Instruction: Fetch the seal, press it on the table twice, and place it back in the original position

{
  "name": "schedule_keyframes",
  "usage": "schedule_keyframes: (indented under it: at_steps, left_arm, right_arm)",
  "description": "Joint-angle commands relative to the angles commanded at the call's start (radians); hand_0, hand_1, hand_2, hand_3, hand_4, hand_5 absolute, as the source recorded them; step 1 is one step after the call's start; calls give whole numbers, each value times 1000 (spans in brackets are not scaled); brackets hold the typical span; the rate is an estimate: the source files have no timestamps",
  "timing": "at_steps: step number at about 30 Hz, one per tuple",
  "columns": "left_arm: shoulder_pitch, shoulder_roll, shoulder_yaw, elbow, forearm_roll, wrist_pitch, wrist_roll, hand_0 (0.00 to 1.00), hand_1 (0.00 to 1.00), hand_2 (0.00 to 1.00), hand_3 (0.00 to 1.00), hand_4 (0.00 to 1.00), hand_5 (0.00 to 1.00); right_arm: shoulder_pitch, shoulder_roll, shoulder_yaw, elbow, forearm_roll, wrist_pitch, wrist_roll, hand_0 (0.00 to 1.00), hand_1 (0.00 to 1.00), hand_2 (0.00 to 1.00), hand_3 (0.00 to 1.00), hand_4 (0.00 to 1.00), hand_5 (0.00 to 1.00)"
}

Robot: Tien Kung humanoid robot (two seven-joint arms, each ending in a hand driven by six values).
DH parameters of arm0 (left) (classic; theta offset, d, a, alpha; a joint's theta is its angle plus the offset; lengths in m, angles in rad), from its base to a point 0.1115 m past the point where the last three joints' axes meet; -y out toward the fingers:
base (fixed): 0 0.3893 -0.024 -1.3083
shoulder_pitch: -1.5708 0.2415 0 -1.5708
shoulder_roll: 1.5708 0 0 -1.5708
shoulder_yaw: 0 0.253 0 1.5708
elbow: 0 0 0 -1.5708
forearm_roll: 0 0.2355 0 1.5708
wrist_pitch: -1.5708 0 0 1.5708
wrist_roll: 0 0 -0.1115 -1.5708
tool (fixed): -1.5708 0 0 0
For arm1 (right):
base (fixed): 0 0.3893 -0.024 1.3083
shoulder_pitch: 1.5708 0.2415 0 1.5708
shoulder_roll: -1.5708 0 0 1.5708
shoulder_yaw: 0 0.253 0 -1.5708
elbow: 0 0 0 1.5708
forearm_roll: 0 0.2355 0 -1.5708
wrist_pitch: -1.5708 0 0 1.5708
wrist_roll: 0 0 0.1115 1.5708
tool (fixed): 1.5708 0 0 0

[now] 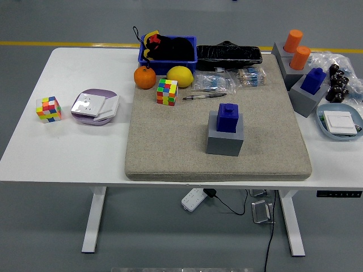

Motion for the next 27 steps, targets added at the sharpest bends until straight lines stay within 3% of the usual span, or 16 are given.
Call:
schedule_keyframes:
  at_steps: [27]
  left_arm:
    - [-2,0,-3,-1,1,-2,-1,814,815,786,834,795,398]
  right_arm:
    - [-11,10,66,13,-13,-2,-10,823,730,715,657,843,220]
